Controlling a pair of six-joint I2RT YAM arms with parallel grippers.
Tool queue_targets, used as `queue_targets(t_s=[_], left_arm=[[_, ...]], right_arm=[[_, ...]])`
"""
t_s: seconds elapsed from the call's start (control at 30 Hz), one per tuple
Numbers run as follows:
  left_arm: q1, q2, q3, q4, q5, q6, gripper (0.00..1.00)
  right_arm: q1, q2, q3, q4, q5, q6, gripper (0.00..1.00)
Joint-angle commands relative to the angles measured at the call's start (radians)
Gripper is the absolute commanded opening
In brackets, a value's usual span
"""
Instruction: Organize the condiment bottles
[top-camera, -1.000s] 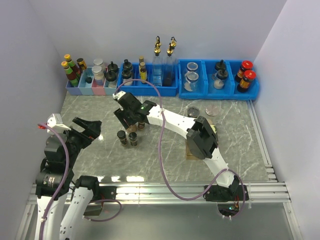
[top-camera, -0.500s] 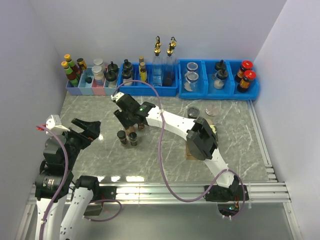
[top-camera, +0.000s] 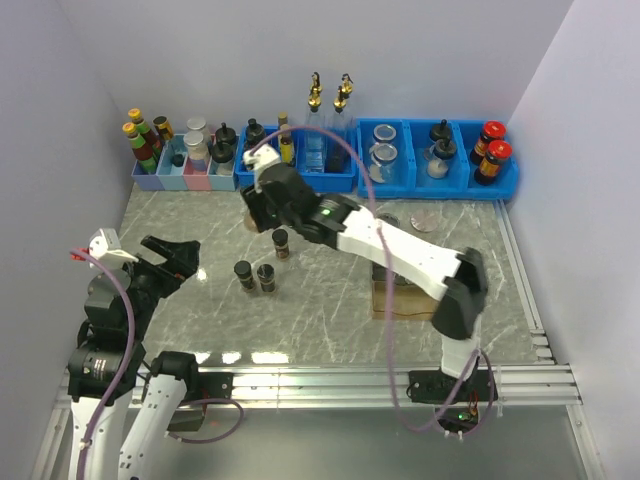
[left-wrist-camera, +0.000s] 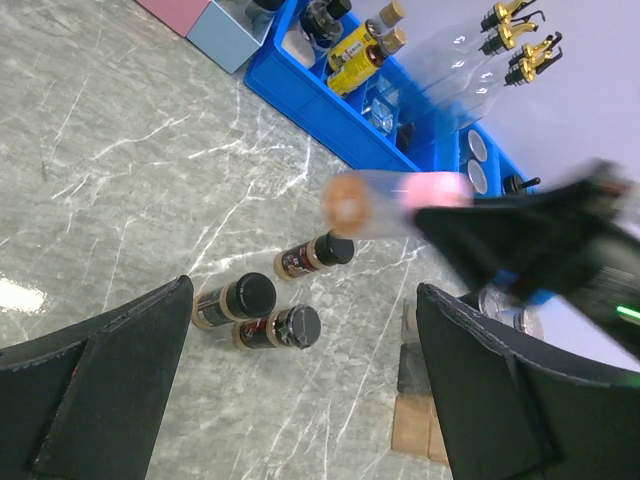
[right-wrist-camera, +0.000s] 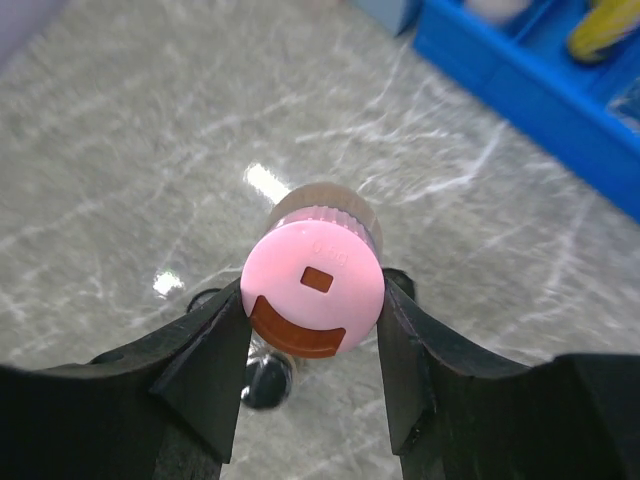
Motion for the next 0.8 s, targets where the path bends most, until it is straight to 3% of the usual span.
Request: queue_targets(t_s=[0.0, 0.2, 0.33, 0.67, 0.77], left_arm=[[-0.005, 0.013, 0.042, 0.015, -0.004, 0.019, 0.99], [-0.005, 0.027, 0.051, 0.036, 0.013, 0.019, 0.99], [-0.005, 0.044, 0.057, 0.052, 0.042, 0.025, 0.99], [-0.007, 0.052, 0.011, 0.118, 0.094, 0.038, 0.99], [-0.007, 0.067, 0.001, 0.128, 0.110, 0.035, 0.99]], right_arm=[[0.004, -0.178, -0.074, 0.127, 0.086, 0.027, 0.00], [0.000, -0.345, -0.180, 0.078, 0.186, 0.075, 0.00], [-0.009, -0.538, -0.368, 0.047, 0.289, 0.153, 0.00], [-0.076, -0.868, -0.714, -0.151, 0.346, 0.336, 0.00], [-0.151, -0.936, -0.816, -0.166, 0.301, 0.357, 0.00]])
